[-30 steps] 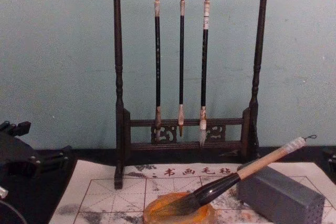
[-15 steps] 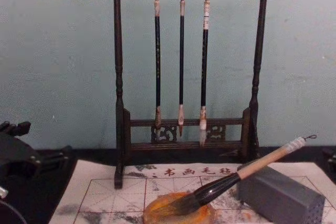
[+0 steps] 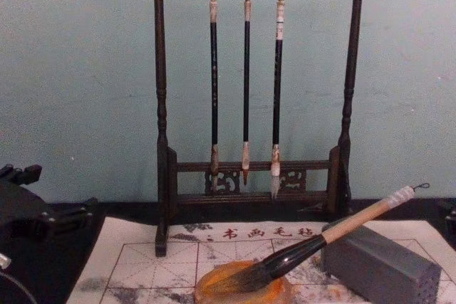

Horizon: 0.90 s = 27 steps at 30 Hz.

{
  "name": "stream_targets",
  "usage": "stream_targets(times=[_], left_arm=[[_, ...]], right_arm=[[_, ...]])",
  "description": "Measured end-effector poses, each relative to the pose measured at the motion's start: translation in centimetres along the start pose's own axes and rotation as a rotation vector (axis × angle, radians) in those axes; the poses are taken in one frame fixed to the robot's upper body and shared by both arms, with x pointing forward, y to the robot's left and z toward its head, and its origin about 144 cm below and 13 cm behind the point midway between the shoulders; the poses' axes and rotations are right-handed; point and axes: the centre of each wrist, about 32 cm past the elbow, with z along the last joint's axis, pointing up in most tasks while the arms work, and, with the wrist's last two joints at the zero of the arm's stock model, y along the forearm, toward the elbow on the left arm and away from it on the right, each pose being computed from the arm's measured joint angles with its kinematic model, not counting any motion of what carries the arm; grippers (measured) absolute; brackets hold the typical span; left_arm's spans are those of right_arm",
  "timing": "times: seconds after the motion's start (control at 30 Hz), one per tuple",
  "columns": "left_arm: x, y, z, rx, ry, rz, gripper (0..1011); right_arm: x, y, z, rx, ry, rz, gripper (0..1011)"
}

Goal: Pick up the brush from the inkstone, write on the paper, then place the brush back to its original position.

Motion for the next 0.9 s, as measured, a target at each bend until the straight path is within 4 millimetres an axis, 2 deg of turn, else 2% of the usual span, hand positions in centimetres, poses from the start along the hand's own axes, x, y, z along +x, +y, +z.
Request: stream_targets(times=[0.9], left_arm=[[0.0,0.0,0.0,0.0,0.0,0.0,1001]], right_arm=[[0.0,0.0,0.0,0.0,0.0,0.0,1000]])
